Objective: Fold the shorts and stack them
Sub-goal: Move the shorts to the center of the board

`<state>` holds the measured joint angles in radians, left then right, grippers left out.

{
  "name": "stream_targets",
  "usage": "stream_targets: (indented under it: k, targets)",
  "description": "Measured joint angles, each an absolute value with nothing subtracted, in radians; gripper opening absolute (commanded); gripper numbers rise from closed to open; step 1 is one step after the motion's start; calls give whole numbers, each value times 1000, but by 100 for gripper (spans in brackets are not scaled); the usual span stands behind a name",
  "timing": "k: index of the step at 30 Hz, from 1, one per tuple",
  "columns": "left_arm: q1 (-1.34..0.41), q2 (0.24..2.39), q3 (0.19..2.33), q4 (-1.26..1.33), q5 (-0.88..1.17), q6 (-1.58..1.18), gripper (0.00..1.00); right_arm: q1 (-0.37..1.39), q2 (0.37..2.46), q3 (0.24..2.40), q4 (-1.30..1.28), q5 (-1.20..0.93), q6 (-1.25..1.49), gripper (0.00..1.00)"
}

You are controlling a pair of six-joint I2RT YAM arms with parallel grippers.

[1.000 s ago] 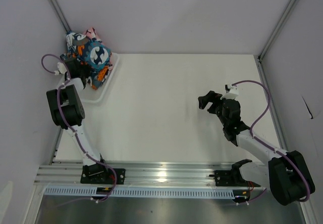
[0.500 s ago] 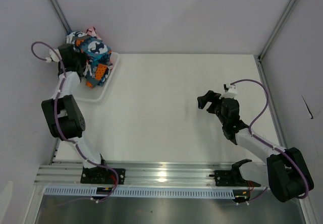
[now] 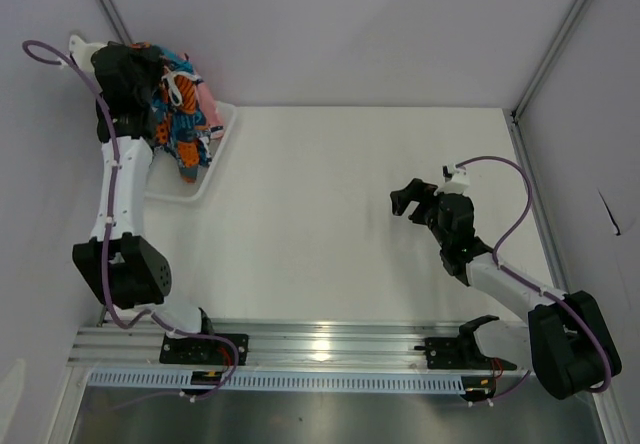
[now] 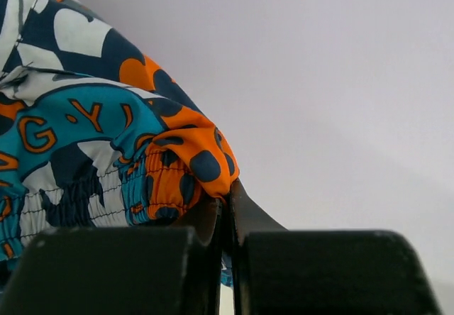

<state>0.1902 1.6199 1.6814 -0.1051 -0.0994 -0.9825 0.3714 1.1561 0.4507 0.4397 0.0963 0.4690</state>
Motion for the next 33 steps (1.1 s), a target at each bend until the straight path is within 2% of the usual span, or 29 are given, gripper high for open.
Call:
stream_targets:
  k: [11,19,27,33]
  targets:
    - [0,1401,1684,183,-15,-712,0,371,1159,453,440,89,469,100]
    - [-133,1217,1677,296,37,-646,0,371,1159,453,439,91,469,99]
    - [-261,973,1380,338,22,-660,0,371,1159,453,439,90,469,100]
    - [-342,842,1181,220,-15,-671,0,373,1141,453,439,89,467,99]
